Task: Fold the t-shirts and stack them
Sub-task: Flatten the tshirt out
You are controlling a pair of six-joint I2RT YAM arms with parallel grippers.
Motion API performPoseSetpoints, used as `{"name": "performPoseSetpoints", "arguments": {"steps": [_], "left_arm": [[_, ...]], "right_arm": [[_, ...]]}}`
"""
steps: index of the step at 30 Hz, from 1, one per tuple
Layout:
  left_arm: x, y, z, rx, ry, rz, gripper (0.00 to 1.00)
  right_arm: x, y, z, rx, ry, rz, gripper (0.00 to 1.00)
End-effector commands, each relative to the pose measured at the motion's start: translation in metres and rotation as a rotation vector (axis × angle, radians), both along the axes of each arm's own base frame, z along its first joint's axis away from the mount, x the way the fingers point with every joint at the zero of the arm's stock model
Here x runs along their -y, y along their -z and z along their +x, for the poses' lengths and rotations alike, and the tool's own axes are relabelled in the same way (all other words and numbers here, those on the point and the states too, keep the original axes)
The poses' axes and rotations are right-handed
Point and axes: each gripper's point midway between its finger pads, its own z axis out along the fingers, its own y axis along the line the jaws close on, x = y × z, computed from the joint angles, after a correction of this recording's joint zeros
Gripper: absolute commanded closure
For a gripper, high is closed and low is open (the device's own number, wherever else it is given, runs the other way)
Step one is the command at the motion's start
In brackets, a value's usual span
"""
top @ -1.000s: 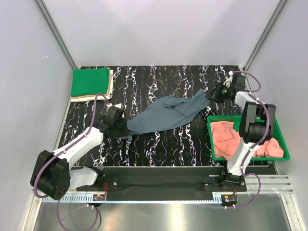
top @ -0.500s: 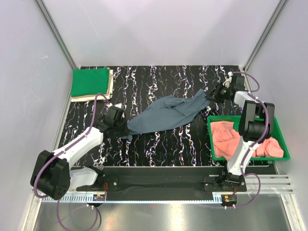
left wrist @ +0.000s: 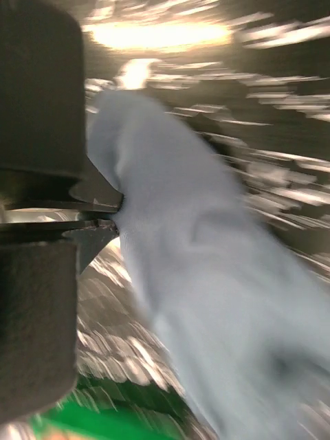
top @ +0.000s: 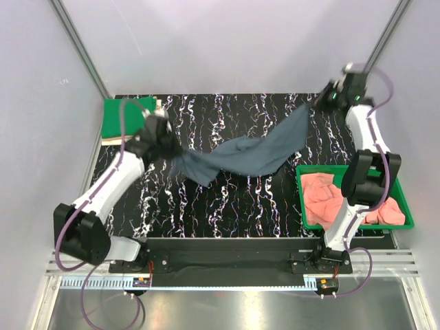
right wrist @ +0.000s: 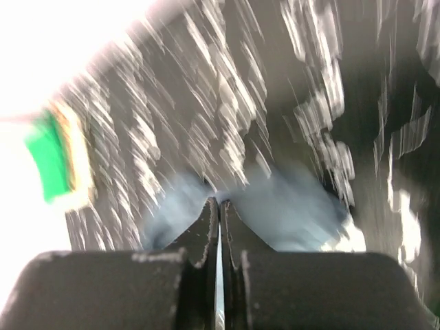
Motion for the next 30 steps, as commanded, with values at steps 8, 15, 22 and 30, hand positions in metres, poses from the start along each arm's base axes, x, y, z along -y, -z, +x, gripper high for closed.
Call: {"name": "performPoseSetpoints", "arguments": {"steps": [8,15,22,30], "left_arm": [[-0.042,-0.253,0.112,0.552,-0.195,-0.067,1.0],[-0.012,-0.13,0.053,0.306,-0.023,-0.133,1.0],[-0.011,0.026,-0.033,0.019,0.075,-0.047,0.86],[-0.029,0.029,-0.033,-0.001,-0.012,0.021,0.41]], "right_arm": [[0.045,-0.339,-0.022,0.569,0.235,-0.17,1.0],[0.033,-0.286,-0.074,0.378,0.231,-0.128,1.0],[0.007,-0.145,-0.14,0.189,0.184,-0.04,1.0],[-0.025,-0.1,-0.171,0.148,0.047,0.064,1.0]]}}
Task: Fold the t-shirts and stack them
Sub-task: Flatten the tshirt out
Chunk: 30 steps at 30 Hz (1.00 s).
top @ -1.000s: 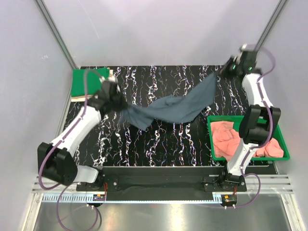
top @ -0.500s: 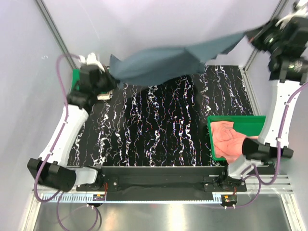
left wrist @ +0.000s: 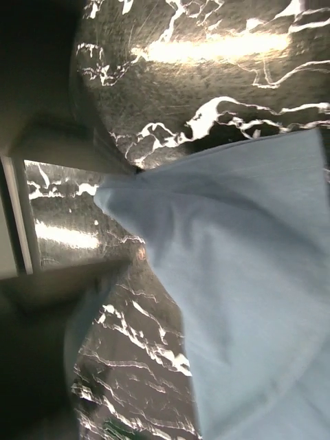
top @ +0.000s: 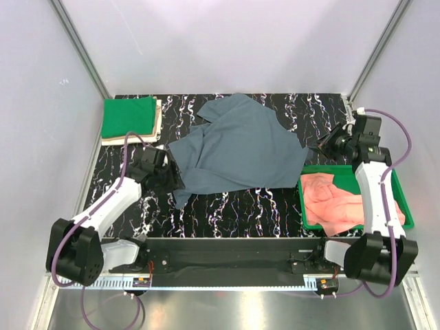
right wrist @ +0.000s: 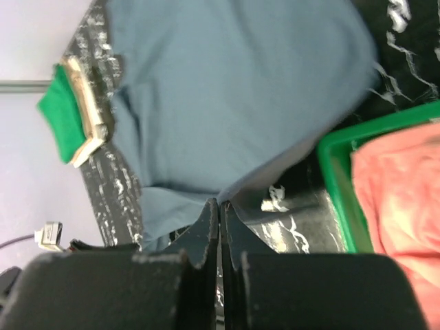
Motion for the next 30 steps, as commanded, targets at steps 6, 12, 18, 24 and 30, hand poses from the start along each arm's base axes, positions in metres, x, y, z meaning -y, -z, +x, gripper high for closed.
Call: {"name": "performPoseSetpoints", "arguments": {"steps": [6,12,18,24,30], "left_arm": [[-0.003,-0.071,0.08,0.232,-0.084,0.063,0.41],[0.014,-0.036,0.082,0.107,-0.096,0.018,0.54],[-0.014,-0.002,0.072,0.038,-0.147,0.119,0.62],[-0.017,-0.017,0.101,0.047,0.03,-0.032,0.52],[-0.01,0.002,0.109,-0.024,0.206,-0.092,0.54]], "right_arm": [[-0.028,-0.042,-0.007,0.218,-0.043,0.164,1.0],[-0.021,-0.047,-0.009,0.268,0.033,0.164,1.0],[-0.018,-0.044,-0.005,0.239,0.082,0.19,1.0],[-0.021,-0.048,0.002,0.255,0.042,0.193,1.0],[-0.021,-0.06,0.007,0.302,0.057,0.212,1.0]]}}
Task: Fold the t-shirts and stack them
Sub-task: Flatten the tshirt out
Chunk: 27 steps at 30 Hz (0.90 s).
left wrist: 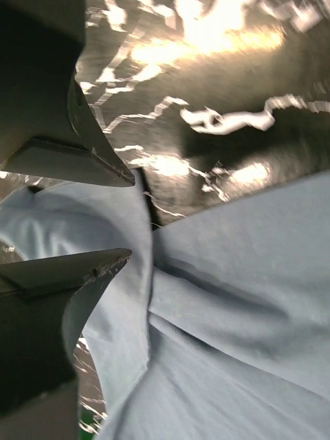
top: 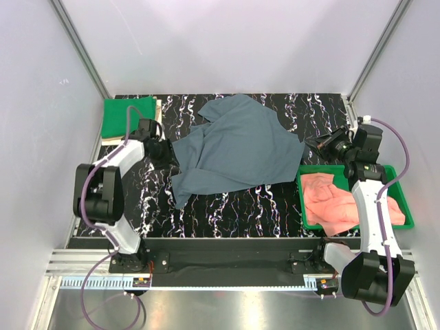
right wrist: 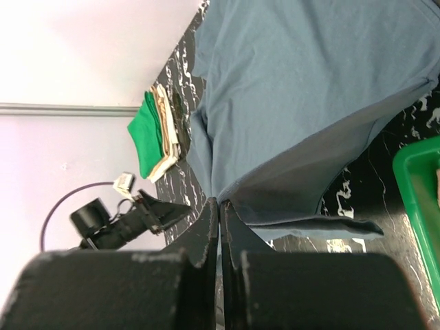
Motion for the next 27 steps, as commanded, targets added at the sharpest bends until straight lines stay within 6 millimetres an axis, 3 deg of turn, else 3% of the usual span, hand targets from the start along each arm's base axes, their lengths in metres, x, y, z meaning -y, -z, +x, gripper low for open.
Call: {"name": "performPoseSetpoints", "arguments": {"steps": [1,6,11,16,22,27], "left_arm": [[0.017,0.002,-0.006,-0.006,0.194,-0.07,0.51],[0.009,0.033,-0.014,-0.078,0.212,-0.003,0.48],[-0.001,0.034,-0.014,-0.08,0.214,0.056,0.48],[-0.017,0.045,-0.031,-0.164,0.207,0.148,0.46],[-0.011,0.052,-0.03,-0.174,0.237,0.178,0.43],[0.0,0.062,-0.036,-0.2,0.274,0.189,0.49]], "right_arm": [[-0.003,-0.034,0.009,0.118,-0.014,0.005,1.0],[-0.006,-0.033,0.01,0.108,-0.031,0.026,1.0],[-0.008,-0.04,0.006,0.13,-0.04,0.027,1.0],[-0.011,-0.042,0.003,0.135,-0.045,0.04,1.0],[-0.013,-0.043,0.003,0.138,-0.061,0.041,1.0],[-0.012,-0.043,0.003,0.141,-0.057,0.039,1.0]]}}
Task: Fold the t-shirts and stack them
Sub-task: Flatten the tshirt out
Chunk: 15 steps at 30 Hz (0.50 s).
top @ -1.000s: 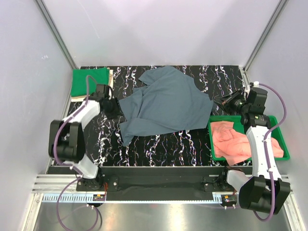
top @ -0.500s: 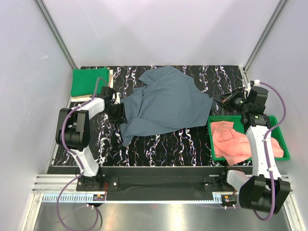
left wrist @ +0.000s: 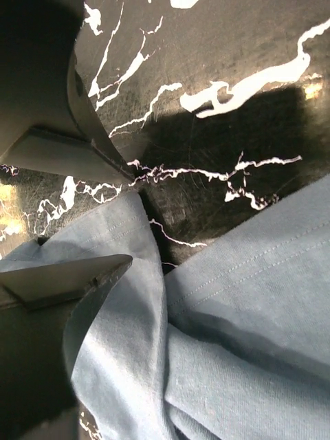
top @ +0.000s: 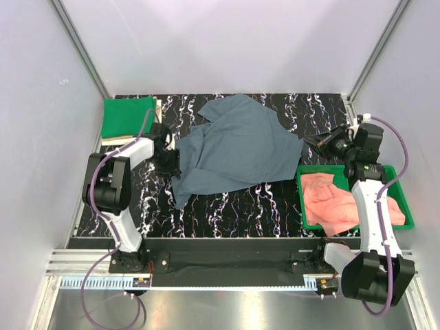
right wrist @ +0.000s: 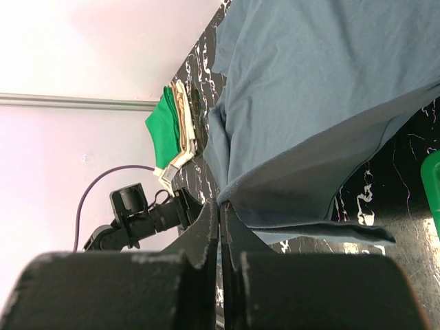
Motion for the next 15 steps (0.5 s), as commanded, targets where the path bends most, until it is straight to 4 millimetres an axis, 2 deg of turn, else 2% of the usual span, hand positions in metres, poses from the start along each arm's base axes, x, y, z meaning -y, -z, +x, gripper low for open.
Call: {"name": "performPoseSetpoints", "arguments": {"steps": [1,3,4,5,7,8,10,13,15], "left_arm": [[0.003,0.016,-0.008,-0.044,0.041,0.04,0.53],[0.008,0.013,-0.006,-0.037,0.046,0.026,0.62],[0.01,0.01,-0.005,-0.031,0.047,0.014,0.73],[0.012,0.007,-0.004,-0.025,0.045,0.007,0.78],[0.014,-0.006,0.003,0.013,0.035,-0.003,0.87],[0.012,-0.014,0.009,0.035,0.018,0.005,0.97],[0.003,-0.034,0.02,0.09,-0.011,0.056,1.0],[-0.007,-0.084,0.044,0.211,-0.066,0.106,1.0],[-0.018,-0.132,0.058,0.323,-0.136,0.144,1.0]], "right_arm": [[-0.005,-0.03,0.0,0.098,-0.023,-0.004,1.0],[-0.004,-0.028,0.0,0.096,-0.018,-0.005,1.0],[-0.004,-0.027,-0.001,0.091,-0.016,-0.003,1.0],[-0.004,-0.027,0.0,0.091,-0.014,-0.001,1.0],[-0.004,-0.028,0.0,0.086,-0.012,0.005,1.0],[-0.004,-0.028,0.0,0.082,-0.011,0.004,1.0],[-0.001,-0.03,0.0,0.061,0.006,-0.003,1.0],[0.004,-0.037,0.0,0.048,0.036,-0.022,1.0],[0.008,-0.046,0.001,0.043,0.062,-0.033,1.0]]}}
